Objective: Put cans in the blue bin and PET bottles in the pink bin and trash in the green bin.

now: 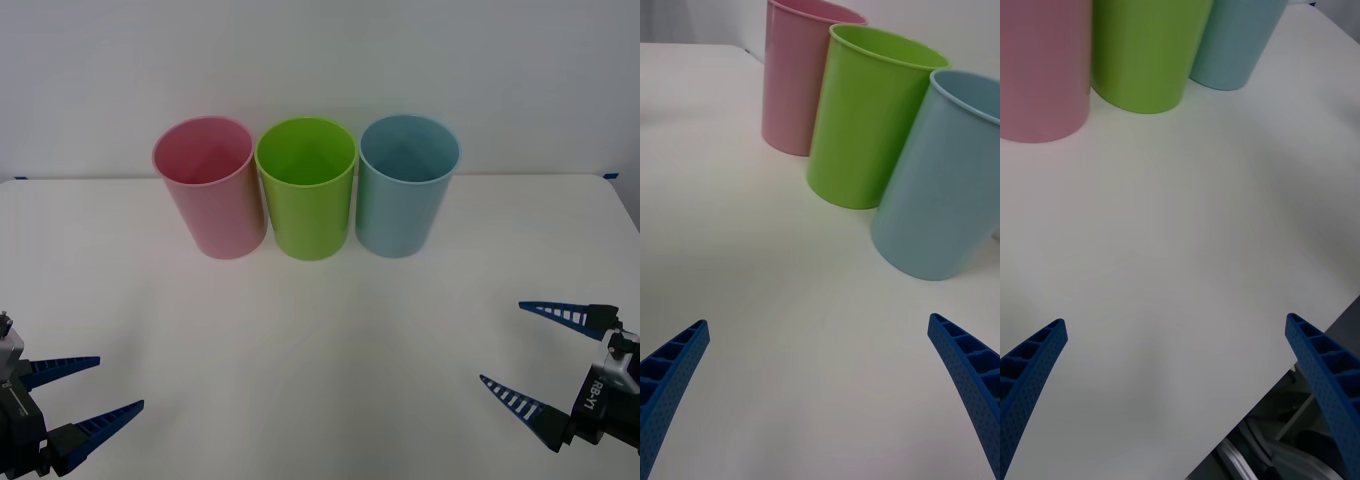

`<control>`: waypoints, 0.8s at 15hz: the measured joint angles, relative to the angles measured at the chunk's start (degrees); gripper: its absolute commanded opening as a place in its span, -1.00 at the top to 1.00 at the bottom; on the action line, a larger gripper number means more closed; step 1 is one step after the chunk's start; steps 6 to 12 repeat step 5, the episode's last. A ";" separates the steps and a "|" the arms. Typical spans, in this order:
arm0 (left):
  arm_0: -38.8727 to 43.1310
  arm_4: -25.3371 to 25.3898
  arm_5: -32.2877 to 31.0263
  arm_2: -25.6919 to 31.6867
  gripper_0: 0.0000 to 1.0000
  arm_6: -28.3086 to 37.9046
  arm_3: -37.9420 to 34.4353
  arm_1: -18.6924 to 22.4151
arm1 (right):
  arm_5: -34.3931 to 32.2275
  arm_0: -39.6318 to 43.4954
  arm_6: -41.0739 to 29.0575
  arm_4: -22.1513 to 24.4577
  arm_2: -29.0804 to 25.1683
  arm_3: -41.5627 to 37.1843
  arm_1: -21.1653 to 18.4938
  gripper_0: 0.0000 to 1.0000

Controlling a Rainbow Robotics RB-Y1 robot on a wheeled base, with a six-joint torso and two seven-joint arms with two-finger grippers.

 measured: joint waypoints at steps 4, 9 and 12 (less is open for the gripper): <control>0.00 0.00 0.00 0.00 -1.00 0.00 0.00 0.00 | -1.53 0.19 -0.13 0.05 -1.09 0.00 0.03 -1.00; 0.00 0.00 0.00 0.00 -1.00 0.00 0.00 0.00 | -1.66 0.25 -0.28 0.14 -1.18 0.01 0.06 -1.00; 0.00 0.00 0.00 0.00 -1.00 0.00 0.00 0.00 | -1.66 0.25 -0.28 0.14 -1.18 0.01 0.06 -1.00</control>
